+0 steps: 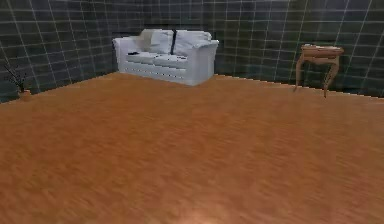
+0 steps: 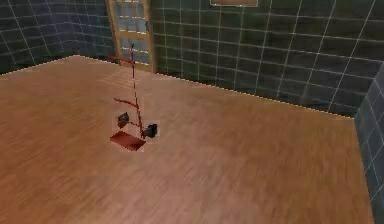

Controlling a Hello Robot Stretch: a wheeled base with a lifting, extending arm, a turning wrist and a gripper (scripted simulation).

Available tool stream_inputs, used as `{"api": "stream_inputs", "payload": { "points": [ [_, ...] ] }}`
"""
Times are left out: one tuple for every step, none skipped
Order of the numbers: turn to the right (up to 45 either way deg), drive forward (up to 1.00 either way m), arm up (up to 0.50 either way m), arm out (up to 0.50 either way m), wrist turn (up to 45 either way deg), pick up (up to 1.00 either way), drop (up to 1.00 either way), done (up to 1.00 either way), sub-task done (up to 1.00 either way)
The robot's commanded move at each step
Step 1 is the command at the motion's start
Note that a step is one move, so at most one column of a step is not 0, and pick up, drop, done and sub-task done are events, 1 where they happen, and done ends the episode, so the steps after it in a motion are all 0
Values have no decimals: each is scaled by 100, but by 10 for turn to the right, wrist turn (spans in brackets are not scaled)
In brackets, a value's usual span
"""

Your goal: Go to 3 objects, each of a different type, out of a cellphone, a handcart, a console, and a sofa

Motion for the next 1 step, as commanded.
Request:
{"api": "stream_inputs", "payload": {
  "points": [
    [450, 0, 0, 0, 0, 0, 0, 0, 0]
  ]
}}
